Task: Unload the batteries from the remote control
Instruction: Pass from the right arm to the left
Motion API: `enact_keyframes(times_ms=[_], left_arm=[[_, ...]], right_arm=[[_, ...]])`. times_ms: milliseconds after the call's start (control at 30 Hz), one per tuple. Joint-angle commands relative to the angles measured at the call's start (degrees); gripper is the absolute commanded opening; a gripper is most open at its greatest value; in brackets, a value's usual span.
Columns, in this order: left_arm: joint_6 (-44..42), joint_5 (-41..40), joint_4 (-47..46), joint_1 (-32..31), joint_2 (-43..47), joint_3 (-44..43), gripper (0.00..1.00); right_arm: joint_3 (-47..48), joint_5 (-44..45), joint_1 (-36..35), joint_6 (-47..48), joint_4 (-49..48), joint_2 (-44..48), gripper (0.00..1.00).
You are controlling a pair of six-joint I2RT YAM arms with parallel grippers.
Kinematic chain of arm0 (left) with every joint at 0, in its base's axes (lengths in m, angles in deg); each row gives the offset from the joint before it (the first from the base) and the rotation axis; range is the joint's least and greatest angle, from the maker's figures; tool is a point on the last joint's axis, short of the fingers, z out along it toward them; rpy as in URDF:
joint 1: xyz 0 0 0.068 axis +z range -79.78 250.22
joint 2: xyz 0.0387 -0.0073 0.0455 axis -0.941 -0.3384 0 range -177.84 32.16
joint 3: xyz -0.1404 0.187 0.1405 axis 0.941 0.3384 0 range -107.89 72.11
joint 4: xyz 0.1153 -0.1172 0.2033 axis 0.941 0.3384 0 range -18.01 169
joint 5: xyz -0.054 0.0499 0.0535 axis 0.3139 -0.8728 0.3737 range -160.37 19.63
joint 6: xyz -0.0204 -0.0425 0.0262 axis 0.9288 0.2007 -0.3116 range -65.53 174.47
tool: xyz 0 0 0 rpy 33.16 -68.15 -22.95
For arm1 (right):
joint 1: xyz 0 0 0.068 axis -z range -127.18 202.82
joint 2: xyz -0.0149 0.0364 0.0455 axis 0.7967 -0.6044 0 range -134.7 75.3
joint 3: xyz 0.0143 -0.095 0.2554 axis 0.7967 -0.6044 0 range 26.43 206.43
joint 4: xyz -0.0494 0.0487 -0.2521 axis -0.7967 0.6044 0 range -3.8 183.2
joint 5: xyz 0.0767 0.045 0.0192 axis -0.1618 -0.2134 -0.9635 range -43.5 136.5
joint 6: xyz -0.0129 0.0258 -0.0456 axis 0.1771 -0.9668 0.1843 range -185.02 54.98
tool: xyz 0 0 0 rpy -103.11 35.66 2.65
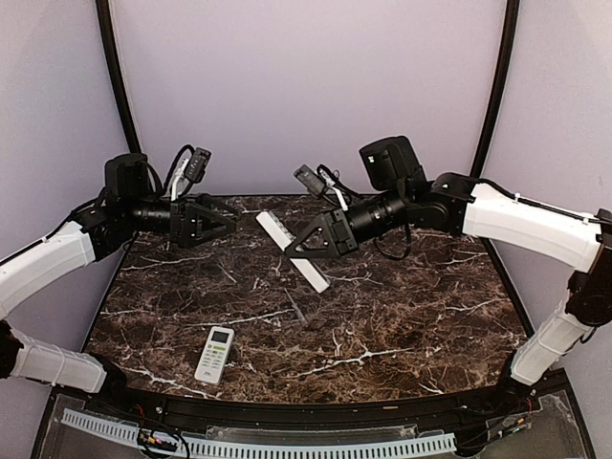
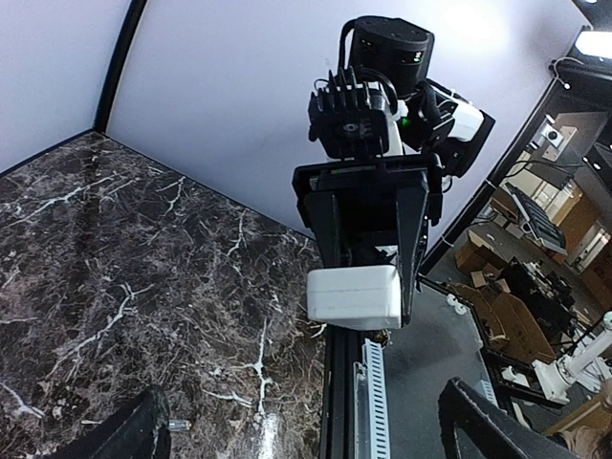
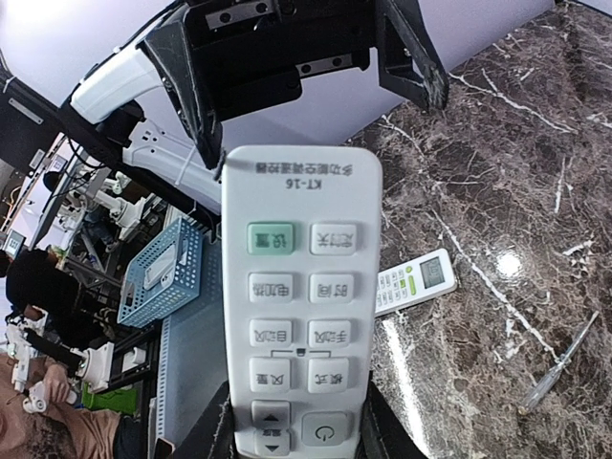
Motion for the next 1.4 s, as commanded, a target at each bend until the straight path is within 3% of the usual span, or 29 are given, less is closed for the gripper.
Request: enact_keyframes(times_ms=[0, 533, 600, 800, 1367], left_arm=[[-0.3, 2.6, -0.5, -2.4, -0.2, 0.2, 0.96], [3.1, 4.0, -2.9, -5.2, -2.4, 0.4, 0.91], [3.0, 3.9, -2.7, -5.3, -2.4, 0.4, 0.89], [2.5, 4.3, -1.3, -5.4, -3.2, -0.3, 0.65], [3.8, 5.6, -1.9, -5.9, -5.1, -0.9, 0.46]], right_arm=[[2.1, -7.0, 0.2, -1.0, -2.4, -2.1, 0.0], [6.4, -10.5, -1.6, -0.5, -1.2, -8.1, 0.0], [6.9, -10.4, -1.6, 0.0, -0.2, -8.8, 0.0], [7.8, -10.2, -1.7, 0.8, 0.5, -9.2, 0.0], [9.5, -8.5, -1.6, 3.1, 3.9, -11.2, 0.0]])
